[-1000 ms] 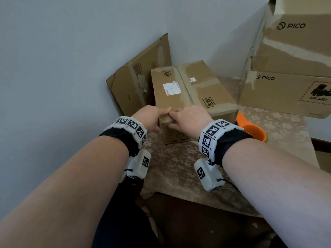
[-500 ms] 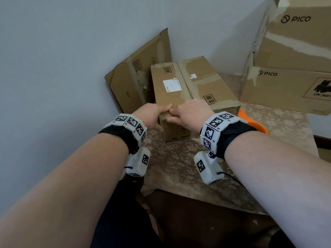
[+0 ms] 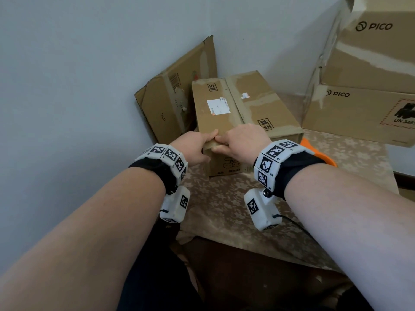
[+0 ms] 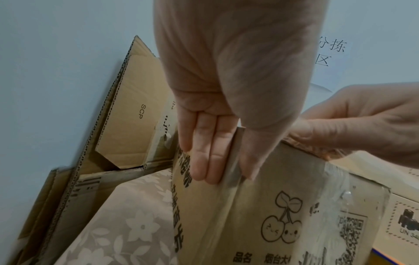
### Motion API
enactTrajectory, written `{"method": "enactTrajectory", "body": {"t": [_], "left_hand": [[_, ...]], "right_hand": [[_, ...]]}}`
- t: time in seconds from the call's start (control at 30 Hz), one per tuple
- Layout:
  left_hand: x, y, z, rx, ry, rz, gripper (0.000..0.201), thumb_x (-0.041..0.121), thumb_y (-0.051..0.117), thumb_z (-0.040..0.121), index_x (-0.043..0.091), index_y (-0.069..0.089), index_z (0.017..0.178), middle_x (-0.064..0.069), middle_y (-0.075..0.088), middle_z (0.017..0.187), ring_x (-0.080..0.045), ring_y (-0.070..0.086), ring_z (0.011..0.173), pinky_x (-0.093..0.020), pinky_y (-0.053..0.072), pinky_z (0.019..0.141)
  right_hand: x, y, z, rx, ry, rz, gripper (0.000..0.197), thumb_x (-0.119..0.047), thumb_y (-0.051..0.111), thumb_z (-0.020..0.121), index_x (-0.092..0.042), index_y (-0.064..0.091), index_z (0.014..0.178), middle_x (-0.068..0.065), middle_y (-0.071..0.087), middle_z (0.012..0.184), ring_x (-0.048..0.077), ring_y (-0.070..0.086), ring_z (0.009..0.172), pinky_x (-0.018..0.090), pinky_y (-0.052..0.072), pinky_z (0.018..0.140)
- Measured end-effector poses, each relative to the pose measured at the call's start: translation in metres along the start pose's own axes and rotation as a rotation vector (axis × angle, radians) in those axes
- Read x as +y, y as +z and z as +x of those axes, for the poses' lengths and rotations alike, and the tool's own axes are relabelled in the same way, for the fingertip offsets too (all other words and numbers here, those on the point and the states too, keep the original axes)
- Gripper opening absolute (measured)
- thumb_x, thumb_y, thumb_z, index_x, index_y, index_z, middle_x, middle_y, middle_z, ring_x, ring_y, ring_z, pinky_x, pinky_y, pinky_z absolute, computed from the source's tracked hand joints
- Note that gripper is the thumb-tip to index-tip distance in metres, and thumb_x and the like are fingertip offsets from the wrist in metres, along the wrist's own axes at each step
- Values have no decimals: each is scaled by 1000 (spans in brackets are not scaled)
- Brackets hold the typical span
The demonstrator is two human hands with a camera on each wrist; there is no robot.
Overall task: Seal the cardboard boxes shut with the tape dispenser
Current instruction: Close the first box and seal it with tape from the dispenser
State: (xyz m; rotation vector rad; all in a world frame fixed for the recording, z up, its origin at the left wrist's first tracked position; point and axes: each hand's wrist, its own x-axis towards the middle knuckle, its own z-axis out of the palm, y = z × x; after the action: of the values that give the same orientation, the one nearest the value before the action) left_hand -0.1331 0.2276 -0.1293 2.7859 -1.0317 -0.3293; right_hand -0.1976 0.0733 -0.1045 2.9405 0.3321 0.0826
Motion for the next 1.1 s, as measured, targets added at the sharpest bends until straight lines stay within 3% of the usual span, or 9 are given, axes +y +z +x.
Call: {"method": "enactTrajectory", "body": {"t": [0.37, 0.53, 0.6, 0.7, 0.8, 0.93, 1.03, 1.1], "left_hand": [[5, -2, 0, -123, -61, 56, 73, 29, 47, 98, 20, -2, 153, -21, 46, 139, -31, 49, 121, -38, 41, 102], [10, -9, -4, -160, -44, 157, 66, 34, 33, 102, 16, -8, 152, -23, 51, 130, -30, 55, 108, -41, 46, 95], [13, -11, -6, -162, -44, 200, 65, 35, 30, 103, 16, -9, 152, -20, 54, 125, -28, 56, 100, -41, 48, 90], [17, -13, -8, -173, -68, 248, 65, 35, 28, 103, 18, -13, 151, -15, 58, 113, -23, 54, 85, -40, 51, 83], [21, -17, -9, -196, -110, 288, 62, 39, 25, 103, 24, -13, 151, -13, 59, 111, -22, 56, 87, -39, 51, 82], [25, -23, -10, -200, -170, 334, 59, 42, 23, 103, 32, -10, 151, -11, 58, 118, -21, 54, 92, -35, 45, 75], [24, -24, -6, -195, -217, 364, 58, 42, 26, 103, 39, -7, 150, -7, 58, 117, -19, 53, 89, -33, 44, 70], [22, -28, -1, -209, -296, 398, 62, 30, 33, 103, 46, -6, 148, -6, 56, 111, -19, 53, 85, -32, 42, 63]], "right_hand": [[4, 3, 5, -16, -3, 15, 55, -61, 29, 96, -23, 64, 117, 0, 58, 83, 20, 52, 75, 29, 40, 61], [10, 3, 4, -29, -16, 32, 47, -54, 34, 98, -23, 60, 122, -2, 52, 79, 19, 50, 75, 30, 42, 64], [13, 3, 3, -53, -18, 39, 43, -51, 40, 98, -23, 57, 126, -1, 57, 87, 19, 52, 79, 31, 45, 69], [14, 5, 3, -89, -32, 27, 49, -52, 49, 94, -24, 51, 133, 0, 64, 115, 22, 60, 97, 35, 52, 82], [14, 9, 3, -94, -28, 50, 55, -56, 51, 91, -24, 50, 135, 0, 62, 125, 22, 60, 104, 36, 51, 87], [17, 4, 0, -119, 21, 206, 55, -61, 48, 90, -21, 60, 125, 2, 67, 113, 21, 62, 98, 35, 51, 85], [23, -2, 0, -87, 119, 445, 46, -49, 42, 98, -13, 70, 98, 1, 63, 76, 15, 56, 66, 32, 50, 68], [33, -4, 0, -41, 199, 484, 43, -42, 41, 100, -10, 71, 99, 2, 67, 80, 15, 58, 65, 30, 53, 68]]}}
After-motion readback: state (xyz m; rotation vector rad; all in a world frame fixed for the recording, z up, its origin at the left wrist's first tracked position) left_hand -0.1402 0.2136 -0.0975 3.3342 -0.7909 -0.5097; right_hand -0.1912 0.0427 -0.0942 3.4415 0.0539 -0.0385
